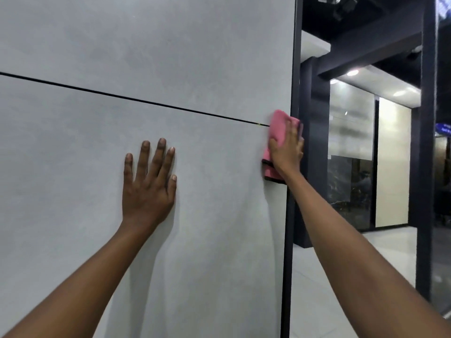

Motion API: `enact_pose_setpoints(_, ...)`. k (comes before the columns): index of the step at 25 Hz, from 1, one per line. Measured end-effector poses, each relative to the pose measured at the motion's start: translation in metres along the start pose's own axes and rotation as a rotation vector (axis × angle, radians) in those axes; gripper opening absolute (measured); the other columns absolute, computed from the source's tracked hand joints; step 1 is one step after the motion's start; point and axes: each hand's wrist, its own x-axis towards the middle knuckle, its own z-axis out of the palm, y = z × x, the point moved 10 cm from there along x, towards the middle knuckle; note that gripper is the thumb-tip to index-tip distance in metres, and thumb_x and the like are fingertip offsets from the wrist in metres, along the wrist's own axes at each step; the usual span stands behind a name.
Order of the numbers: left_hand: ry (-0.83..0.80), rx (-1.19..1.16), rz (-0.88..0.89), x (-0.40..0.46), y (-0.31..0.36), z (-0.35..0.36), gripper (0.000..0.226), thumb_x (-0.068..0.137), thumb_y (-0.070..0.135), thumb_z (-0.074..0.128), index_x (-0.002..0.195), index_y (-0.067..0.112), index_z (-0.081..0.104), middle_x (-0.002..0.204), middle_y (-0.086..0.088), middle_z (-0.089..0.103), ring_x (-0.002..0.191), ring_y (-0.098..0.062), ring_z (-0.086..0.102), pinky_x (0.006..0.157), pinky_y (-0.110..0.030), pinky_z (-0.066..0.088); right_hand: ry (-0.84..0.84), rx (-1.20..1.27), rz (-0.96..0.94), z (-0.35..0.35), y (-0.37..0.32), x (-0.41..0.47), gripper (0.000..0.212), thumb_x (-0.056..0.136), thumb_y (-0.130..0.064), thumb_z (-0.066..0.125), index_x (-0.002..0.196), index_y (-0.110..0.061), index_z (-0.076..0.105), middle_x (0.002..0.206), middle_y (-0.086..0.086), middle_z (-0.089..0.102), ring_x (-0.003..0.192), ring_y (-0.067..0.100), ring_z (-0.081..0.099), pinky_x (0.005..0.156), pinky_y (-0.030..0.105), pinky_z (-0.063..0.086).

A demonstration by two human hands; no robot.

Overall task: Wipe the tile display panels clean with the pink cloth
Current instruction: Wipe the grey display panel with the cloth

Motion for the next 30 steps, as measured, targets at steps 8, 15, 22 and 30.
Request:
enact_pose_setpoints(8, -0.098, -0.035, -0.034, -0.111, 0.005, 0.000, 0.061, 0.097, 0.029, 0.037, 0.153, 0.012, 0.025, 0.162, -0.005, 0.017, 0.149, -0.028, 0.012, 0.119, -0.052, 0.011, -0.201, -0.052, -0.396, 0.085, -0.028, -0.210, 0.086, 0.084, -0.038, 0.051, 0.156, -0.020, 0.008, 0.163, -0.003, 0.002, 0.150, 0.032, -0.002, 0.119, 0.053, 0.008)
enact_pose_setpoints(15, -0.233, 0.023, -0.086, -0.261, 0.021, 0.011, 0.058, 0.100, 0.033, 0.034, 0.155, 0.023, 0.017, 0.164, 0.002, -0.001, 0.151, -0.025, 0.000, 0.119, -0.053, 0.002, -0.065, -0.019, -0.343, 0.120, 0.014, -0.364, 0.092, 0.074, -0.032, 0.057, 0.155, -0.027, 0.013, 0.163, -0.013, 0.004, 0.149, 0.030, 0.009, 0.115, 0.056, 0.021)
enact_pose_setpoints(22, -0.333, 0.002, -0.154, -0.287, 0.030, 0.016, 0.063, 0.101, 0.035, 0.035, 0.156, 0.027, 0.004, 0.163, 0.004, -0.009, 0.150, -0.025, -0.009, 0.118, -0.052, -0.008, -0.083, 0.054, -0.274, 0.116, 0.020, -0.392, 0.073, 0.094, -0.032, 0.053, 0.155, -0.032, 0.012, 0.161, -0.015, 0.009, 0.148, 0.029, 0.013, 0.112, 0.061, 0.023)
enact_pose_setpoints(30, -1.087, -0.279, -0.535, -0.357, 0.068, -0.029, 0.047, 0.096, 0.019, 0.040, 0.143, 0.012, 0.045, 0.150, -0.011, 0.042, 0.142, -0.034, 0.032, 0.113, -0.043, 0.027, -0.775, -0.178, 0.482, 0.084, 0.054, -0.483, 0.057, 0.071, -0.014, 0.075, 0.123, -0.009, 0.053, 0.136, 0.013, 0.039, 0.119, 0.037, 0.050, 0.092, 0.040, 0.047)
